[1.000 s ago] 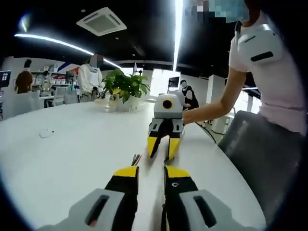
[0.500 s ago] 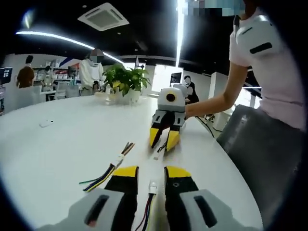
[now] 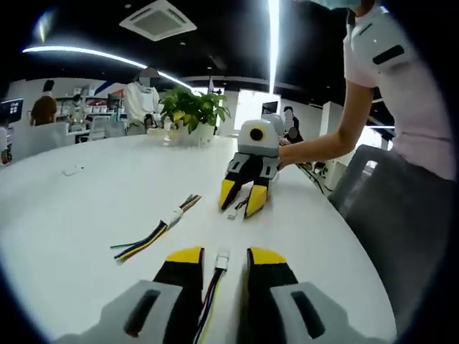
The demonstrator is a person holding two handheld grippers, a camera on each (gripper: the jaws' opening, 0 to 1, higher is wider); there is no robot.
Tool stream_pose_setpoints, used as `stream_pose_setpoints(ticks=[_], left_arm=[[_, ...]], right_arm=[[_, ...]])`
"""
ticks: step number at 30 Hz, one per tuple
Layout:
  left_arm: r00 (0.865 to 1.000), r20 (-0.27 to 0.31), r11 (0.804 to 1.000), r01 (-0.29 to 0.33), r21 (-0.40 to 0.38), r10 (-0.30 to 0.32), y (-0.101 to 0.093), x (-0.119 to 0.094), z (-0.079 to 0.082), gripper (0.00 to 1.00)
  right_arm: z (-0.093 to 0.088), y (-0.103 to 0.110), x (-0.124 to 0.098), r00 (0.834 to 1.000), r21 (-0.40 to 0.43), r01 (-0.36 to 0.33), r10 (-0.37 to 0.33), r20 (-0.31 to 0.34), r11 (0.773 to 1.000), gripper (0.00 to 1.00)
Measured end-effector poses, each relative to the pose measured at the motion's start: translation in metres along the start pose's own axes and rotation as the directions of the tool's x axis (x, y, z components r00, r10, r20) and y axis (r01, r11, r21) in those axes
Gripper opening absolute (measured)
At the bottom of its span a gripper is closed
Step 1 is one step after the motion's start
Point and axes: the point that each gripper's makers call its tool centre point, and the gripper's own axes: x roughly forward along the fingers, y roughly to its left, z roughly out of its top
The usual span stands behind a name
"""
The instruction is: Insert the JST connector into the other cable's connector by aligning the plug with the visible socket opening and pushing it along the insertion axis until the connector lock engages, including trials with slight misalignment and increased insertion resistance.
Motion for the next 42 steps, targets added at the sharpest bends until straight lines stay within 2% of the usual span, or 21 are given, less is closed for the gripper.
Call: stream_pose_setpoints(ticks=[8, 9, 11, 19, 23, 24, 31, 34, 38, 42], left_arm=[[0.999, -0.034, 1.000, -0.006, 0.030, 0.007, -0.004, 0.002, -0.006, 0.16], [1.000, -0.014, 1.000, -0.010, 0.011, 0.010, -0.005, 0.003, -0.002, 0.16], [1.000, 0.020, 1.000, -0.020, -0.003, 0.020, -0.003, 0.003, 0.005, 0.16], [1.000, -0.024, 1.000, -0.020, 0.025, 0.020, -0.004, 0.002, -0.007, 0.12], [0.999, -0.007, 0.999, -0.035, 0.015, 0.035, -0.004, 0.002, -0.004, 0.10], [0.999, 0.005, 0.999, -0.036, -0.013, 0.036, -0.004, 0.003, -0.002, 0.10], [0.999, 0.007, 0.999, -0.038, 0.015, 0.038, -0.001, 0.006, 0.000, 0.06], [0.999, 0.027, 0.999, -0.039, -0.029, 0.040, 0.001, 0.007, 0.003, 0.06], [0.999, 0.018, 0.999, -0.038, -0.005, 0.038, 0.001, 0.009, 0.002, 0.01], [0.999, 0.021, 0.999, -0.039, -0.006, 0.039, 0.001, 0.009, 0.002, 0.01]], right_arm=[[-0.001, -0.002, 0.001, 1.000, -0.001, 0.020, -0.020, 0.010, 1.000, 0.13], [-0.001, -0.002, 0.001, 1.000, 0.029, 0.023, -0.024, 0.013, 0.999, 0.12], [-0.002, -0.003, 0.001, 0.999, 0.016, 0.029, -0.030, 0.017, 0.999, 0.11], [-0.004, -0.006, -0.001, 0.999, -0.026, 0.039, -0.038, 0.015, 0.999, 0.05], [-0.004, -0.005, -0.001, 0.999, -0.012, 0.041, -0.041, 0.027, 0.999, 0.08], [-0.004, -0.005, -0.002, 0.999, -0.017, 0.046, -0.045, 0.029, 0.999, 0.08], [-0.004, -0.010, -0.002, 0.998, -0.033, 0.056, -0.055, 0.032, 0.998, 0.05], [-0.004, -0.011, -0.001, 0.998, -0.026, 0.058, -0.057, 0.034, 0.998, 0.05], [-0.004, -0.012, -0.002, 0.998, -0.016, 0.054, -0.054, 0.038, 0.998, 0.04], [-0.004, -0.012, -0.002, 0.998, -0.014, 0.057, -0.056, 0.039, 0.998, 0.04]])
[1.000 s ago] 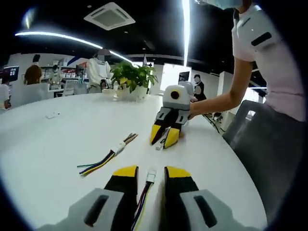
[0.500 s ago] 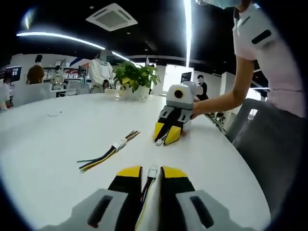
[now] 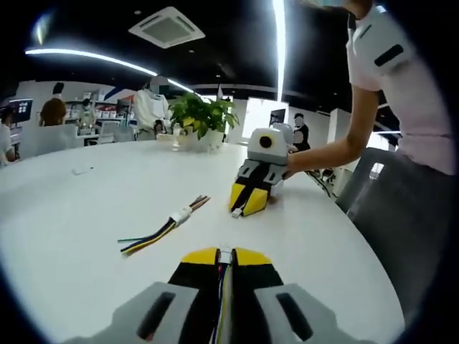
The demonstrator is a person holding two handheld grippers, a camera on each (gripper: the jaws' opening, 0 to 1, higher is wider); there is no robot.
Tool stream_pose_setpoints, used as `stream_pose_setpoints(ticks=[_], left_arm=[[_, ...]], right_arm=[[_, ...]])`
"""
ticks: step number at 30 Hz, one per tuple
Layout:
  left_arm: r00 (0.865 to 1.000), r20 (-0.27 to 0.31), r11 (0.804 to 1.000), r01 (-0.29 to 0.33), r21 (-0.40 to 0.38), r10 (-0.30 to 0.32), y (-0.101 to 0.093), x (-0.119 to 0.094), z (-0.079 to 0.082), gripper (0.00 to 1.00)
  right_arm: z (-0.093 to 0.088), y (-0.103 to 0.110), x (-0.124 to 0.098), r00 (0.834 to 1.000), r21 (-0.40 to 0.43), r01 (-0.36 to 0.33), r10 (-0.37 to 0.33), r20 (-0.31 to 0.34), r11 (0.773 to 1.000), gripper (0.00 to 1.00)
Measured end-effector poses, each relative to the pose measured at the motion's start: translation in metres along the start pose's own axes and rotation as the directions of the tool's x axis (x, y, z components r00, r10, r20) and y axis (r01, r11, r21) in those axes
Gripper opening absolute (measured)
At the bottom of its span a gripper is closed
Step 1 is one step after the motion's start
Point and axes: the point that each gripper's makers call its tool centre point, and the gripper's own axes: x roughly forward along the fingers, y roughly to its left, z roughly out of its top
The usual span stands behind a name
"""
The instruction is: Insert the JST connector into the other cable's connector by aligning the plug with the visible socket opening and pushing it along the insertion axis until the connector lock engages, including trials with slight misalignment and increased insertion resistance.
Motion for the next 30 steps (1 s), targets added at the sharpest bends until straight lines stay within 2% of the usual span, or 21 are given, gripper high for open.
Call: stream_pose_setpoints(ticks=[6, 15, 26, 30], left_arm=[[1.000, 0.006, 0.999, -0.024, -0.022, 0.024, 0.008, -0.004, -0.003, 0.00], [1.000, 0.005, 1.000, -0.008, -0.021, 0.008, 0.011, -0.007, -0.007, 0.00], [1.000, -0.017, 1.000, 0.026, 0.010, -0.025, 0.002, -0.005, -0.008, 0.00], [0.999, -0.001, 0.999, 0.039, 0.011, -0.039, -0.001, -0.003, -0.004, 0.00]], right_arm=[[-0.001, -0.002, 0.000, 1.000, 0.009, -0.003, 0.003, 0.002, 1.000, 0.04], [-0.002, -0.005, 0.000, 1.000, 0.015, -0.007, 0.007, -0.001, 1.000, 0.03], [0.000, -0.003, 0.003, 1.000, 0.000, -0.013, 0.013, -0.016, 1.000, 0.03], [-0.001, -0.001, 0.002, 1.000, 0.000, -0.021, 0.021, -0.023, 1.000, 0.03]])
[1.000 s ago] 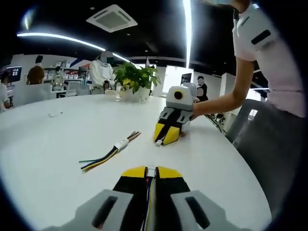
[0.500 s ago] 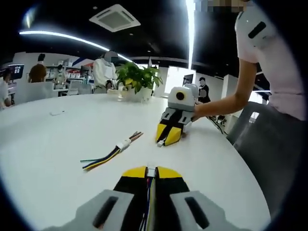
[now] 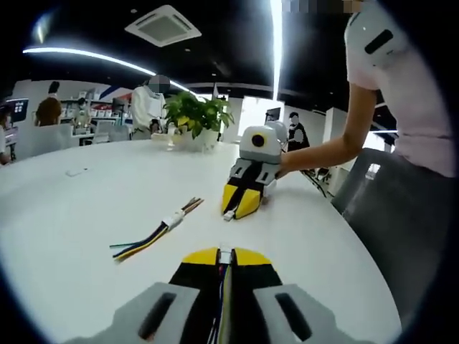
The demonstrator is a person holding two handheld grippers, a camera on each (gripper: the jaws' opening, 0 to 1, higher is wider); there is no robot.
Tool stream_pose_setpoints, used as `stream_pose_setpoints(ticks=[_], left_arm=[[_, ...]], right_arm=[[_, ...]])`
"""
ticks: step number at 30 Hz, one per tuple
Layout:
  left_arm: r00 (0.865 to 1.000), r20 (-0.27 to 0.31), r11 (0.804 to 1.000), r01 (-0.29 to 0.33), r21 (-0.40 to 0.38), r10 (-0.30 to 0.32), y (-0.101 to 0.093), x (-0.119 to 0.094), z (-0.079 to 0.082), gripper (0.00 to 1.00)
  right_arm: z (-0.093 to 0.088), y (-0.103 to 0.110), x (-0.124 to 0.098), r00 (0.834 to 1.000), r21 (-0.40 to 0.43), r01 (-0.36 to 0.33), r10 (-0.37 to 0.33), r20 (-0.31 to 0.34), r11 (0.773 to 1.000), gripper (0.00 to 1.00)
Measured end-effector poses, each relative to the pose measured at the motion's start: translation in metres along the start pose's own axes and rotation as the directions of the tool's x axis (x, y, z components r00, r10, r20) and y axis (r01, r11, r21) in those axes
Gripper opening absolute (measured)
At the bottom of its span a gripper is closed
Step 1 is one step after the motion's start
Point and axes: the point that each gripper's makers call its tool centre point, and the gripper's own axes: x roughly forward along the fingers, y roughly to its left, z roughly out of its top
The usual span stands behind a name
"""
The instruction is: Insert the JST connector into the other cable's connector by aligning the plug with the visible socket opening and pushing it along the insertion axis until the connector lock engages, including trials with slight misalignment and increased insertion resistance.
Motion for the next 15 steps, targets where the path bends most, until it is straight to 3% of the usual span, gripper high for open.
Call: stream_pose_setpoints(ticks=[15], left_arm=[[0.999, -0.013, 0.999, 0.039, 0.038, -0.038, -0.004, 0.007, 0.004, 0.00]], right_arm=[[0.011, 0.010, 0.006, 0.998, -0.014, -0.045, 0.045, 0.033, 0.999, 0.03]])
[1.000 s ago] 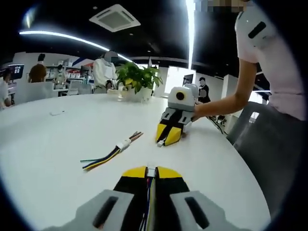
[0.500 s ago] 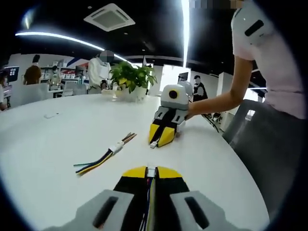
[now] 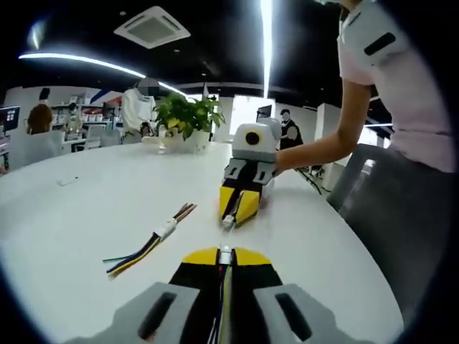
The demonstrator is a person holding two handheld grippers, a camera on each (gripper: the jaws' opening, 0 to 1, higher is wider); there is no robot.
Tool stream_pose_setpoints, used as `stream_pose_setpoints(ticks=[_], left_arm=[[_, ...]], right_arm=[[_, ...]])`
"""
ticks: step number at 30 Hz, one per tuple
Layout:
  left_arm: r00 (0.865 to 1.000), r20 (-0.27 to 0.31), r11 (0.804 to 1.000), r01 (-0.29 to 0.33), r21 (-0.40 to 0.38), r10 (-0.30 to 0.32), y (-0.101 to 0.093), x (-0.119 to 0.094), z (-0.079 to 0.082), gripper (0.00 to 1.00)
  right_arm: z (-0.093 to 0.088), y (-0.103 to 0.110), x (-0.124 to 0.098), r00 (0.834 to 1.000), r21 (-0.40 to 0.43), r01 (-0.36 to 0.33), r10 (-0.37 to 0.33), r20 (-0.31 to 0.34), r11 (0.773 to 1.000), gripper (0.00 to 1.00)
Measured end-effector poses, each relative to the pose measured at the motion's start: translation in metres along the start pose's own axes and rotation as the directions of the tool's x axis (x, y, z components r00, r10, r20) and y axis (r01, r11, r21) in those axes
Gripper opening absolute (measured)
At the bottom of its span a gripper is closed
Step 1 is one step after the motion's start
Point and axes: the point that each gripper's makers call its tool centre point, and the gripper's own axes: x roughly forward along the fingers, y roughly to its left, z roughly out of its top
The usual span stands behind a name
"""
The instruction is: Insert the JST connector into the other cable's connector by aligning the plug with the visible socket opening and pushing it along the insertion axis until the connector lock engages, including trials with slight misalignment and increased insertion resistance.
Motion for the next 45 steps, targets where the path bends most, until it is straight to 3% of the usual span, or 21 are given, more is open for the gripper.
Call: stream_pose_setpoints(ticks=[11, 22, 45], left_arm=[[0.999, -0.033, 0.999, 0.023, 0.029, -0.022, -0.007, 0.006, 0.002, 0.00], [0.998, -0.030, 0.998, 0.054, 0.019, -0.054, -0.015, 0.011, 0.011, 0.00], [0.994, -0.070, 0.996, 0.086, 0.000, -0.085, -0.025, 0.017, 0.009, 0.00]], right_arm=[[0.008, 0.005, 0.001, 0.999, 0.014, -0.032, 0.031, 0.043, 0.999, 0.03], [0.005, 0.015, 0.009, 0.997, -0.013, -0.077, 0.077, 0.019, 0.997, 0.03], [0.001, 0.020, 0.010, 0.995, -0.033, -0.103, 0.103, -0.008, 0.994, 0.03]])
